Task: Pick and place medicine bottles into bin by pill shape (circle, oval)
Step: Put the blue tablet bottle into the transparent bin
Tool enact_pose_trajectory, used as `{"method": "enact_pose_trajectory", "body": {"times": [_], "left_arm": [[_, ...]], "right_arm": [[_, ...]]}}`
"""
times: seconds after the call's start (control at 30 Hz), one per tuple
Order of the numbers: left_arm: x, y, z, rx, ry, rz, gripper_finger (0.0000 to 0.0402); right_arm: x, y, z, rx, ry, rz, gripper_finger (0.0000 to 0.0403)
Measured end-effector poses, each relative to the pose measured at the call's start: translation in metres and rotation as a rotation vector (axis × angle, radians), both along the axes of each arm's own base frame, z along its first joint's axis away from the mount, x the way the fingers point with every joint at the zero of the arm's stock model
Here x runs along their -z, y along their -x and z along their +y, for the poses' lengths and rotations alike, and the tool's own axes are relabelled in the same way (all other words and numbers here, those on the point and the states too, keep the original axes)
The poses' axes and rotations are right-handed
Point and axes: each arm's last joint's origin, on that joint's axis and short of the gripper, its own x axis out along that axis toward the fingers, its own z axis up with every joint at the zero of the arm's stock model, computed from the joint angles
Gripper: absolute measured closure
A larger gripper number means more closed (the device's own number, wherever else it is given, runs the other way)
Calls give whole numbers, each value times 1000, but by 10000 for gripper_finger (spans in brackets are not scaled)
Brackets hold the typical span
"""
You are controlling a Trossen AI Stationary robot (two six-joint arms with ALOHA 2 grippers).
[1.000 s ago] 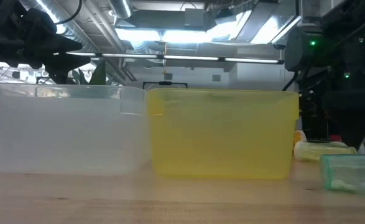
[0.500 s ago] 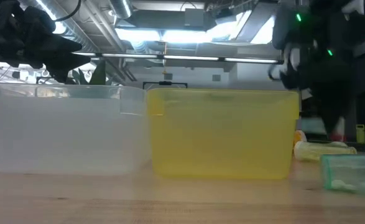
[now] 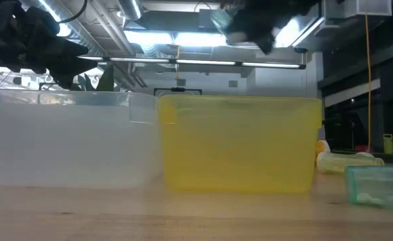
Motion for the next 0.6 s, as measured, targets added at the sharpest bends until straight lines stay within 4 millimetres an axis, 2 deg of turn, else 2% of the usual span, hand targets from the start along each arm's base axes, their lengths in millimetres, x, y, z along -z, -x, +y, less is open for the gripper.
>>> {"method": "enact_pose_trajectory", "body": {"times": [0.17,0.27,0.4,0.6], "left_arm": [[0,0,0,0,0,0,211],[0,0,0,0,0,0,211],[0,0,0,0,0,0,211],[0,0,0,0,0,0,211]], "right_arm": [[19,-31,6,-107,73,-125,310],[32,-48,12,-262,59,-115,310],[38,-71,20,-433,36,-123,310],[50,-96,24,-473,36,-108,305]]}}
